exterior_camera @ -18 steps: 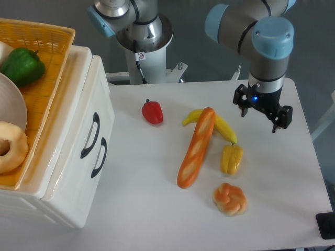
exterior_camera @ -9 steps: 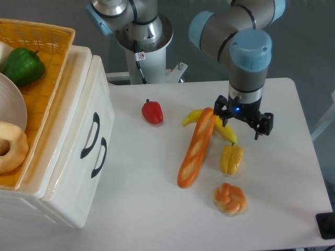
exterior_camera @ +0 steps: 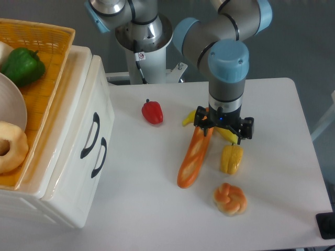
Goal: Slide the top white drawer open
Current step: 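Carry the gripper over the toy foods to the upper drawer handle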
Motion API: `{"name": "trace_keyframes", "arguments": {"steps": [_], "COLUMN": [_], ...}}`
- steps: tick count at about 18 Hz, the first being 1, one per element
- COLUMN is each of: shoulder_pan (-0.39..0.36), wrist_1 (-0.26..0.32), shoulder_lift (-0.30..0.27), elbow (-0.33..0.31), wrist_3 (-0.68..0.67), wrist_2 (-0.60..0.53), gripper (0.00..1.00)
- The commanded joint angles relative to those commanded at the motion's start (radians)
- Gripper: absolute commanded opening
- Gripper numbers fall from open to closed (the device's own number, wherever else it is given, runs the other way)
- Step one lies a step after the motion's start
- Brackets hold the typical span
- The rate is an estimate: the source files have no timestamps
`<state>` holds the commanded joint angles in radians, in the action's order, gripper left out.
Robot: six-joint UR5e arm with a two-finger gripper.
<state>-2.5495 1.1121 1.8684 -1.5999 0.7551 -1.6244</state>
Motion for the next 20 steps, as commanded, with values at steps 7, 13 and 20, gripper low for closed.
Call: {"name": "trace_keyframes", "arguments": {"steps": [7, 13, 20], "shoulder_pan": [0.045, 0.120, 0.173], "wrist_1": [0.000, 0.000, 0.008], "shoulder_lift": [-0.002, -0.002, -0.002], "elbow": [0.005, 0.003, 0.012], "wrist_3": [-0.055, -0.193, -0.232], "wrist_2": [0.006, 0.006, 0.021], "gripper": [1.00, 1.00, 1.00]}}
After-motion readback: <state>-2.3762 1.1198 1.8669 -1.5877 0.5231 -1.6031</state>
